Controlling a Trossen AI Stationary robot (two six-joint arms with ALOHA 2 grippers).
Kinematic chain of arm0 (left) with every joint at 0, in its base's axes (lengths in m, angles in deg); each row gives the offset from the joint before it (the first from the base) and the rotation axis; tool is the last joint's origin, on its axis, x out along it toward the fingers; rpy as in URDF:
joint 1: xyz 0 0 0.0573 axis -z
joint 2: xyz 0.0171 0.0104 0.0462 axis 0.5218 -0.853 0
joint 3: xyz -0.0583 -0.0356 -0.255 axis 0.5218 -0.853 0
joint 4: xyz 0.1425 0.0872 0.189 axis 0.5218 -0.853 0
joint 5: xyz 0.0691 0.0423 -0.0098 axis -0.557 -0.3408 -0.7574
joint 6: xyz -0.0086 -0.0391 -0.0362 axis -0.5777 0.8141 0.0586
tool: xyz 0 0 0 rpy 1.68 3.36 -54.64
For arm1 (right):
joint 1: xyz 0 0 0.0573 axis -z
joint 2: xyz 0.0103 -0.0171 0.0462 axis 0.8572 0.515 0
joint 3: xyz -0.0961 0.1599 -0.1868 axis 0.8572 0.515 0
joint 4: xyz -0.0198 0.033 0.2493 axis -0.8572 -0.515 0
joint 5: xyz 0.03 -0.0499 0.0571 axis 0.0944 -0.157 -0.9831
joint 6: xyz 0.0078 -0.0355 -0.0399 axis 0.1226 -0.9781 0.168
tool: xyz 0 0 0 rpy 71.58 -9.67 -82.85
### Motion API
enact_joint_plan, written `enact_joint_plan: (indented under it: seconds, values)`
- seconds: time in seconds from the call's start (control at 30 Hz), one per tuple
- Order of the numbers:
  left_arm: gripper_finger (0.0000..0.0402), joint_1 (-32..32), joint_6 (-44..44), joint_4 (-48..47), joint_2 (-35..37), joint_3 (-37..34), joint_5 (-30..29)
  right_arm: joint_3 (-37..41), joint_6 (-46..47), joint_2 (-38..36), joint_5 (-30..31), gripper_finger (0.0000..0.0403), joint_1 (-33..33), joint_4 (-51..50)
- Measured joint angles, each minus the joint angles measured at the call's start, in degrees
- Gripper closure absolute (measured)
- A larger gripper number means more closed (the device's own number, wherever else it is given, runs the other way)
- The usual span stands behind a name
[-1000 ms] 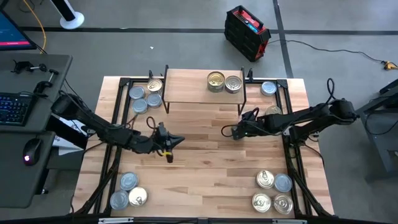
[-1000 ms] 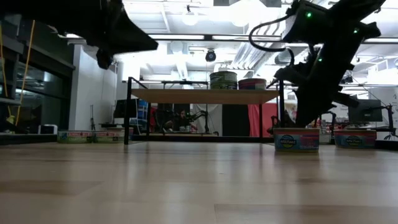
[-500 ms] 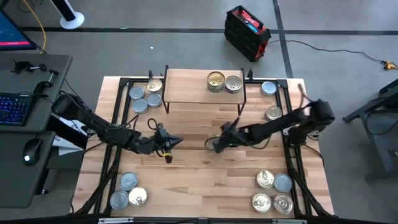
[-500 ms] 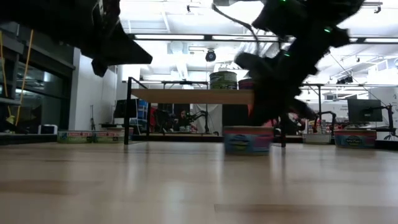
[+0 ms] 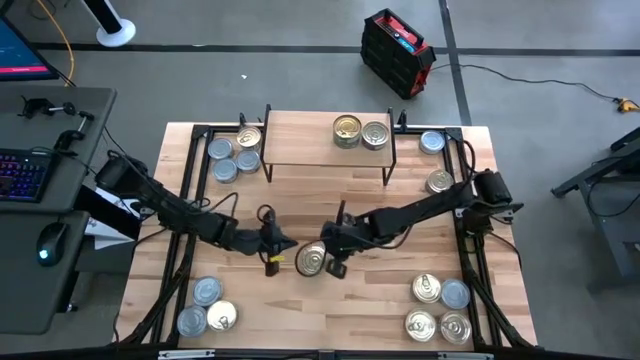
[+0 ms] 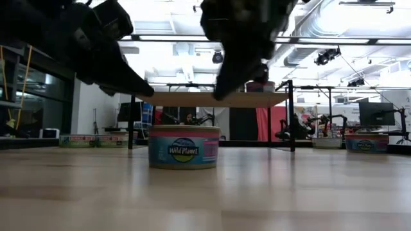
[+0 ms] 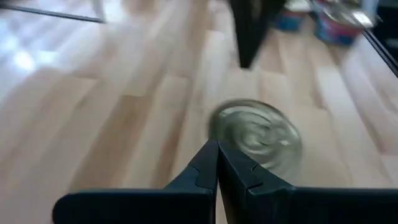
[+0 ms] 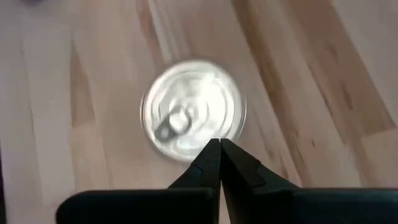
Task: Stack canned seafood by type on shelf
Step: Stack the blue pink tuna can on top of the other blue pink tuna can on the shelf
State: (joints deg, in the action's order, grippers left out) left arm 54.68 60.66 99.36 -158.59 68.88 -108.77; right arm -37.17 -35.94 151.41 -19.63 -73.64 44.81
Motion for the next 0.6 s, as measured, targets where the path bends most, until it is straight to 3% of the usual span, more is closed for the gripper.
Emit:
enact_joint_plan:
  seconds: [0.13,0.33,0.6]
  values:
    - [0.0402,0.7,-5.5,0.1,-4.3,2.7,8.2,2.5,0.0,0.2,-2.4,0.0403,-1.9,-0.9]
    - [0.0401,1.1,-6.6,0.7,-8.3,4.2,8.3,8.9,3.1,1.4,-1.8,0.0403,-3.0,9.9]
    - [0.0401,0.6,-6.6,5.4,-12.3,4.1,8.4,9.8,2.3,4.1,0.3,0.0403,-1.8,15.0]
